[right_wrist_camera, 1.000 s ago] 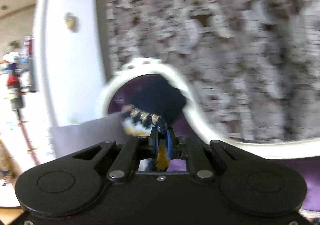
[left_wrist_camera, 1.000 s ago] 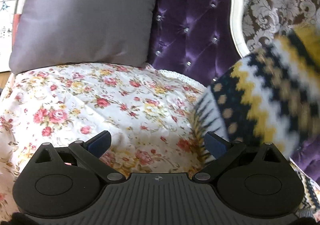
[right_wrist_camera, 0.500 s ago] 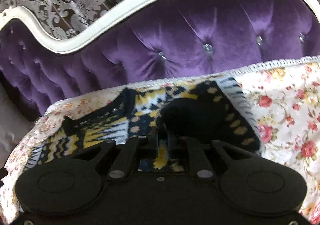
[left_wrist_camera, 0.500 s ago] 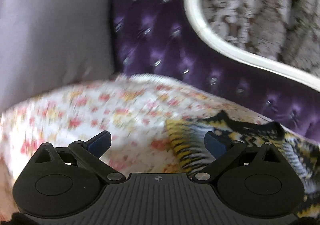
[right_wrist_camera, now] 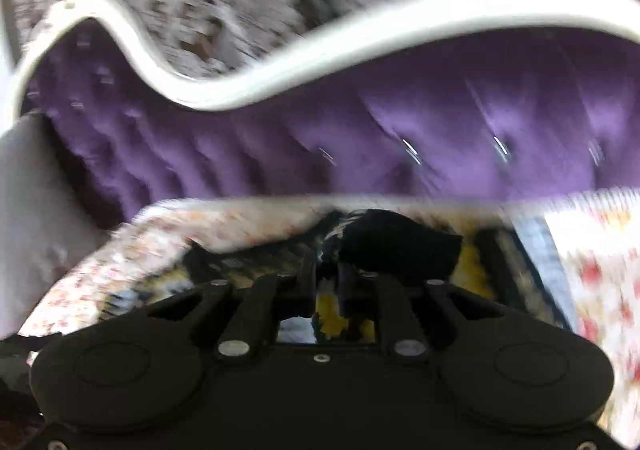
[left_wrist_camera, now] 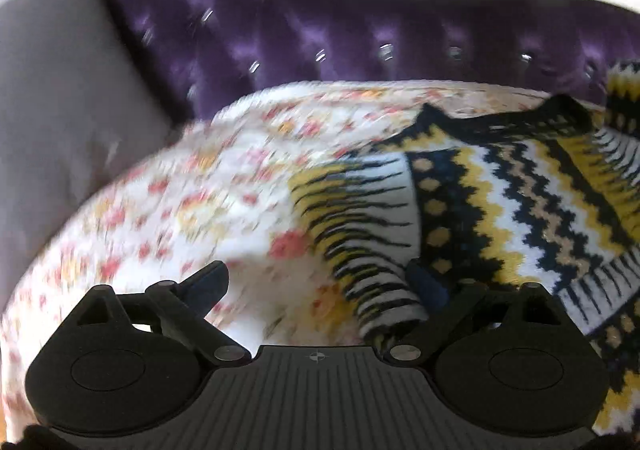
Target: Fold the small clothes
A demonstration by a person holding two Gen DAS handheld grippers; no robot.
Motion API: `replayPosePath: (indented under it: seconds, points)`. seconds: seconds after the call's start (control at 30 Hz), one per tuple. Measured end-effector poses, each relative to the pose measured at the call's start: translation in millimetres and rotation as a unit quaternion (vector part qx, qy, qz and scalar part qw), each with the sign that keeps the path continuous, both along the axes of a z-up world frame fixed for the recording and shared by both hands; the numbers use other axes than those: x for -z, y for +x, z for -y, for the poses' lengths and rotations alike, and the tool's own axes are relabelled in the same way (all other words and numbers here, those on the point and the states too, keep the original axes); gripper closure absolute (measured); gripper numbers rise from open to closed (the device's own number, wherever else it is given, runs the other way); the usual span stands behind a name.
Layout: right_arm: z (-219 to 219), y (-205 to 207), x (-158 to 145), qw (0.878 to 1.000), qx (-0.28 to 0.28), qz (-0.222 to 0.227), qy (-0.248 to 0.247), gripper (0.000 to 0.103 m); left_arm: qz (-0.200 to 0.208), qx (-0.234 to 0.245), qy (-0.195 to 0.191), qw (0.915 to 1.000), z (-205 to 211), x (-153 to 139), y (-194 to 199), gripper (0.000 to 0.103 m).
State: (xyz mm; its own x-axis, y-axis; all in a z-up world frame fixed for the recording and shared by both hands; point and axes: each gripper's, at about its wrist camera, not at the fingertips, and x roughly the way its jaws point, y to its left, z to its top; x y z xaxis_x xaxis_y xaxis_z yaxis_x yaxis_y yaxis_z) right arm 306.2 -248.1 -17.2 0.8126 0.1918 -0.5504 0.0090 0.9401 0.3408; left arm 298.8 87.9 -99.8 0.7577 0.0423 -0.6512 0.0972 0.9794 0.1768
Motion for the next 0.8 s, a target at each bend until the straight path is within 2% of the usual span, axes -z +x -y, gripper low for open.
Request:
replayPosePath:
  seconds: [0.07, 0.13, 0.2, 0.23, 0.3, 0.33, 0.37, 0.4, 0.43, 0.6, 0.67, 0.73, 0.8]
  points:
    - [-3, -5, -14, 0.999, -0.013, 0.033, -0.002, 0.081, 0.008, -0.017, 0.007, 0.9998, -5, -1, -5, 0.005]
    - [1, -9, -12, 0.999, -0.005, 0.038, -0.005, 0.081, 0.016, -0.038, 0.006, 0.9991, -10, 4, -10, 0.004]
    - [10, -9, 7, 1.0, 0.02, 0.005, -0.02, 0.081, 0.009, -0.056, -0.041, 0.9976, -21, 6, -8, 0.003]
    - [17, -4, 24, 0.998, 0.036, -0.032, -0.028, 0.076, 0.005, -0.06, -0.053, 0.9968, -25, 6, -7, 0.0]
    - [37, 0, 59, 0.993, 0.065, -0.099, -0.016, 0.062, 0.007, -0.06, -0.05, 0.997, -26, 6, -6, 0.0]
    - [45, -6, 66, 0.994, 0.068, -0.086, 0.01, 0.062, 0.008, -0.061, -0.052, 0.9968, -26, 6, -6, 0.0]
    - [53, -12, 65, 0.994, 0.074, -0.074, 0.026, 0.055, 0.007, -0.062, -0.056, 0.9965, -27, 6, -6, 0.0]
    - [56, -15, 63, 0.993, 0.084, -0.074, 0.021, 0.044, 0.006, -0.064, -0.06, 0.9962, -28, 6, -5, 0.0]
    - [57, -18, 59, 0.994, 0.088, -0.069, 0.009, 0.041, 0.006, -0.065, -0.062, 0.996, -28, 6, -5, 0.0]
    - [51, -32, 33, 0.991, 0.116, -0.017, -0.057, 0.038, 0.01, -0.067, -0.058, 0.996, -25, 6, -6, 0.0]
    - [41, -22, 30, 0.992, 0.087, -0.008, -0.089, 0.038, 0.009, -0.068, -0.064, 0.9956, -27, 7, -6, 0.0]
    - [35, -10, 32, 0.993, 0.049, -0.014, -0.111, 0.039, 0.01, -0.068, -0.066, 0.9955, -28, 7, -6, 0.0]
    - [40, -1, 36, 0.994, 0.03, -0.048, -0.092, 0.04, 0.011, -0.067, -0.062, 0.9957, -27, 6, -6, 0.0]
